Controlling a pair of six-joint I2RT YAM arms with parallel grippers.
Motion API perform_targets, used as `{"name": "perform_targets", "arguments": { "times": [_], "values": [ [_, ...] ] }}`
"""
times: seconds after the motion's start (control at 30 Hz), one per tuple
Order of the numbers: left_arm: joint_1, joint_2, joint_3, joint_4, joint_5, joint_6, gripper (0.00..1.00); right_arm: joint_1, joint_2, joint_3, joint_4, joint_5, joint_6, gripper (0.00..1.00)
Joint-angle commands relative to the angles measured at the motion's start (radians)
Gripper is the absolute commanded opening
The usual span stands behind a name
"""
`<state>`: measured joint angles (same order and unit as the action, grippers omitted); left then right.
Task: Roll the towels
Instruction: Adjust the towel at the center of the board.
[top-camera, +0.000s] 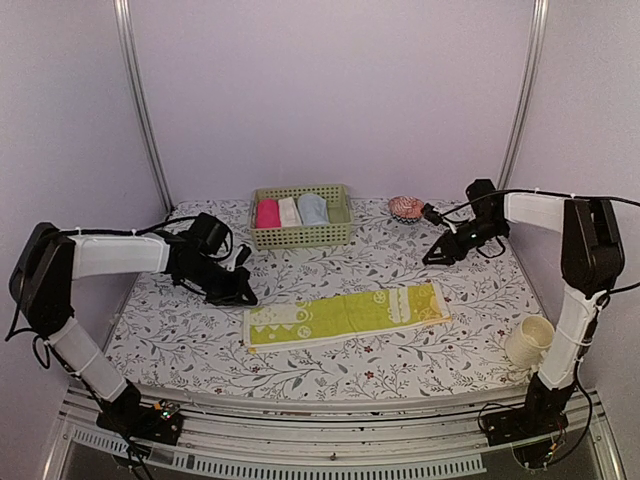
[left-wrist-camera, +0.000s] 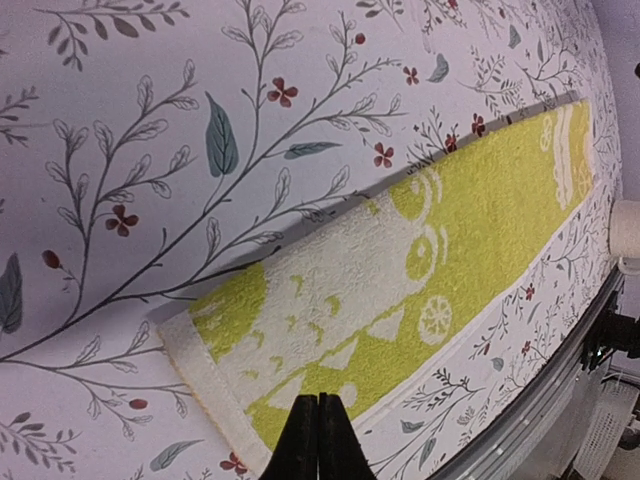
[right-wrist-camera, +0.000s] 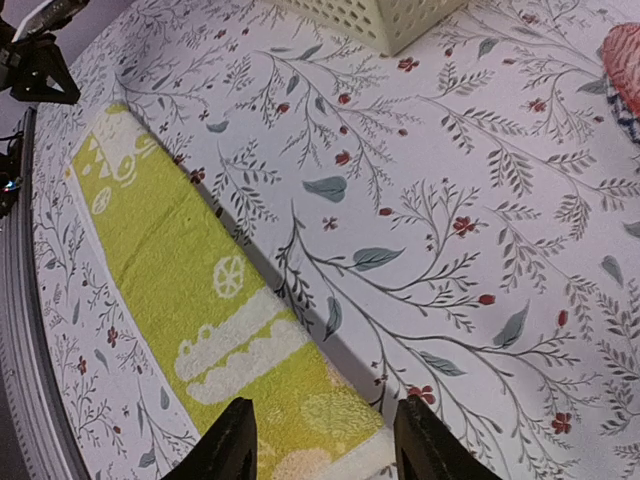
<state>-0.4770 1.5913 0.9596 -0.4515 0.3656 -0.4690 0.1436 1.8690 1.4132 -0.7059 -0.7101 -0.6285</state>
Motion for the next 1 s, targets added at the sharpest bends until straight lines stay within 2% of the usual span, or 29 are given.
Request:
{"name": "perform_targets", "arguments": {
  "times": [0.0,0.1,0.23,0.37,0.63,0.97],
  "values": [
    [-0.049,0.041,-0.039,0.131,0.031,-0.076,0.00,0.060,0.079,-0.023,-0.097,0.021,-0.009,0.40],
    [-0.069,0.065,-0.047,0.135,0.003,-0.081,0.00,0.080,0.108,-0.049,-0.094,0.054,-0.004,0.31],
    [-0.075,0.084,-0.071,0.125,-0.032,-0.086,0.00,0.083,0.137,-0.081,-0.077,0.124,0.021,0.28],
    [-0.075,0.096,-0.099,0.113,-0.061,-0.089,0.00,0.083,0.189,-0.092,-0.043,0.314,0.065,0.27],
    [-0.101,0.148,-0.118,0.115,-0.056,-0.086,0.00,0.083,0.302,0.011,-0.002,0.522,0.127,0.26],
    [-0.220,0.176,-0.105,0.126,-0.026,-0.134,0.00,0.076,0.380,0.206,-0.011,0.639,0.052,0.32]
  ]
}}
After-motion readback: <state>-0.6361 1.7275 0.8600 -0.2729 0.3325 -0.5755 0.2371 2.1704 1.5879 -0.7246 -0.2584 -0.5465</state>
